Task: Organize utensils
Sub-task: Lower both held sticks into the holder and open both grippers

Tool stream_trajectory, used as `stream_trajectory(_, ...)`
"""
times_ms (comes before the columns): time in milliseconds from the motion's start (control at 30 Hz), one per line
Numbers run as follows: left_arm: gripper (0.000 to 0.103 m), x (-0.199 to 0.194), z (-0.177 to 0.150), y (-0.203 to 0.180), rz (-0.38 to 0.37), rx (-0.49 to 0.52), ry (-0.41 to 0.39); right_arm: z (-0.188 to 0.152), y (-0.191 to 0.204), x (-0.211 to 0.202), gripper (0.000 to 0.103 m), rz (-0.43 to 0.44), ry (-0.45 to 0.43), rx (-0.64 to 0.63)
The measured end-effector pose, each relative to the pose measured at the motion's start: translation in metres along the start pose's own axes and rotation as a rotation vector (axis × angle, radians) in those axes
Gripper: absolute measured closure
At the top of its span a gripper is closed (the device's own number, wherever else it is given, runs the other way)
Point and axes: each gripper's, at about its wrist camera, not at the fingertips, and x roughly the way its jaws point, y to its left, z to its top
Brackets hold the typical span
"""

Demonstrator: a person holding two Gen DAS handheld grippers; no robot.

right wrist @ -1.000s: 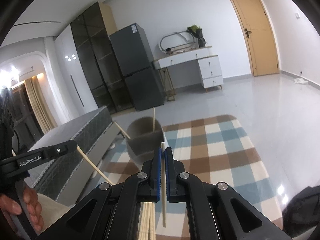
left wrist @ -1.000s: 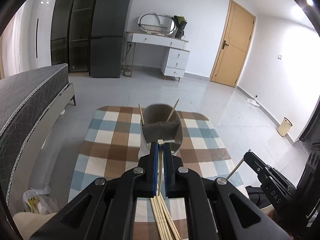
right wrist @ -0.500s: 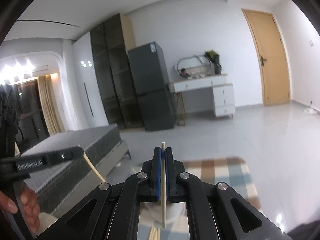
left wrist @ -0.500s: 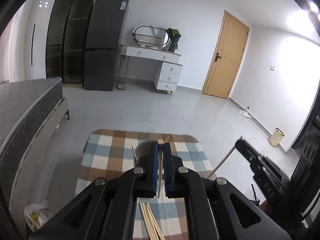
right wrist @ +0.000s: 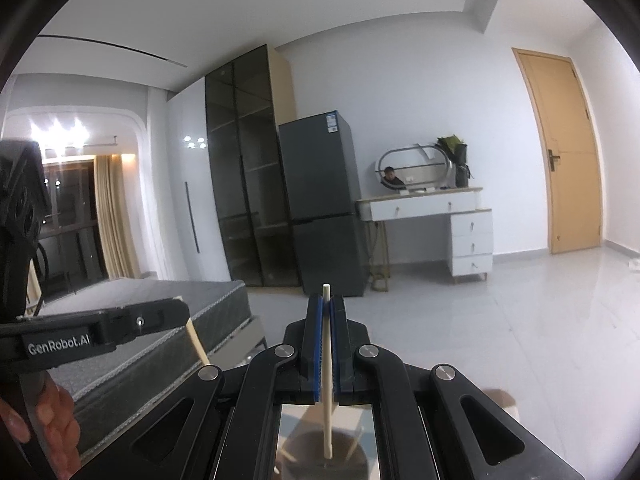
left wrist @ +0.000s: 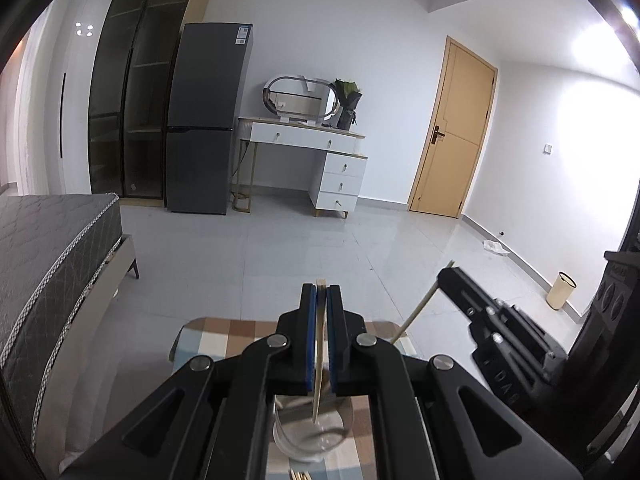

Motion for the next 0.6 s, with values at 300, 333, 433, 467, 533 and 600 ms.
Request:
stream_trajectory(300,0.102,0.046,-0.013,0.023,0.017,-0.037,0.039,-0.032,-0.022,0.034,0.100,0.013,0.019,0.071)
stream_trajectory(333,0.102,0.050,-0.014,0.023,0.017,-0.041,0.044,-0.037,-0.025,0.036,0.100,0.014,0.027,0.075)
stream_trajectory(433,0.102,0.062,-0.022,0.023,0.017,-0.044,0.071,-0.048,-0.027,0.042,0.100,0.029,0.042,0.063)
stream_trajectory(467,0.102,0.064,-0.023,0.023,0.013,-0.045,0.077,-0.052,-0.027,0.045,0.100,0.032,0.054,0.054)
stream_trajectory(533,0.102,0.067,-0.026,0.022,0.007,-0.049,0.088,-0.058,-0.028,0.054,0.100,0.035,0.080,0.047)
stream_trajectory(600,0.102,0.069,-0.029,0.025,0.006,-0.062,0.106,-0.069,-0.031,0.060,0.100,0.038,0.117,0.055)
